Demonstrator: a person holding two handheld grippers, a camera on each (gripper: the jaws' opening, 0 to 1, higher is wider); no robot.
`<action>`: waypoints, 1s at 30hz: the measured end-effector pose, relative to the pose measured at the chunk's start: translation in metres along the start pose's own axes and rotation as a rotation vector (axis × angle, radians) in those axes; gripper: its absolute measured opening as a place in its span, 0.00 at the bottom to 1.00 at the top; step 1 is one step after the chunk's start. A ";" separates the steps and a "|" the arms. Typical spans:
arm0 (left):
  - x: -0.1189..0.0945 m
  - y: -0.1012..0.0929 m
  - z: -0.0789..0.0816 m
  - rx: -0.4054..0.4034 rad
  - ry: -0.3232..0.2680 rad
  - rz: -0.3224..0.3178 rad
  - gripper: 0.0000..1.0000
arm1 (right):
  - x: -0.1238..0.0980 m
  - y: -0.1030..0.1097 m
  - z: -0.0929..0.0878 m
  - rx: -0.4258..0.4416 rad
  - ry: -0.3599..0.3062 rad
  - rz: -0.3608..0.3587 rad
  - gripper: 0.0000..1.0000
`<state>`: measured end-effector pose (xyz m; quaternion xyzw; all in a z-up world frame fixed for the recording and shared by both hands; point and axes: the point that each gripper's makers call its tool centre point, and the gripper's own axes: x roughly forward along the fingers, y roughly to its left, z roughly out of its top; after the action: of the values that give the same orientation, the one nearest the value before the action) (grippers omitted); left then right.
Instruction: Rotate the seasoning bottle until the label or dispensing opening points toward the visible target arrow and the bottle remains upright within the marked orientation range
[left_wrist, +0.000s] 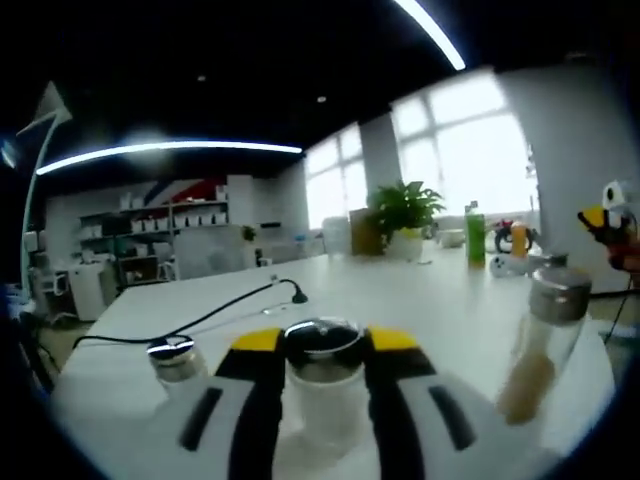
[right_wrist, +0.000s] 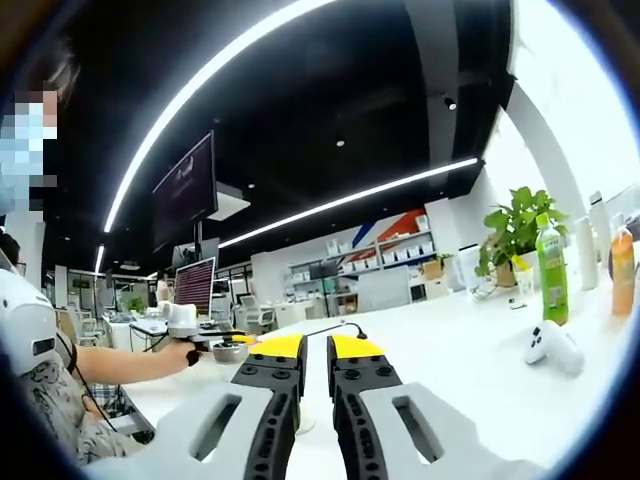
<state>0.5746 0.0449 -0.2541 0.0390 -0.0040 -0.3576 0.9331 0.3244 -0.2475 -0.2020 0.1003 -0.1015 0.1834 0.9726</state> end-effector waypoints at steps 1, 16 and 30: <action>-0.003 -0.001 0.000 -0.002 0.000 -0.003 0.31 | 0.000 0.000 0.000 0.000 0.000 0.000 0.06; -0.035 -0.019 -0.001 0.007 0.007 -0.066 0.31 | 0.000 0.005 -0.001 -0.006 0.000 0.009 0.06; -0.077 -0.054 -0.009 -0.008 0.007 -0.136 0.31 | -0.001 0.001 -0.002 0.003 -0.002 0.003 0.06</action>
<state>0.4818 0.0569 -0.2656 0.0369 0.0034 -0.4198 0.9069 0.3236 -0.2461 -0.2039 0.1016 -0.1023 0.1848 0.9721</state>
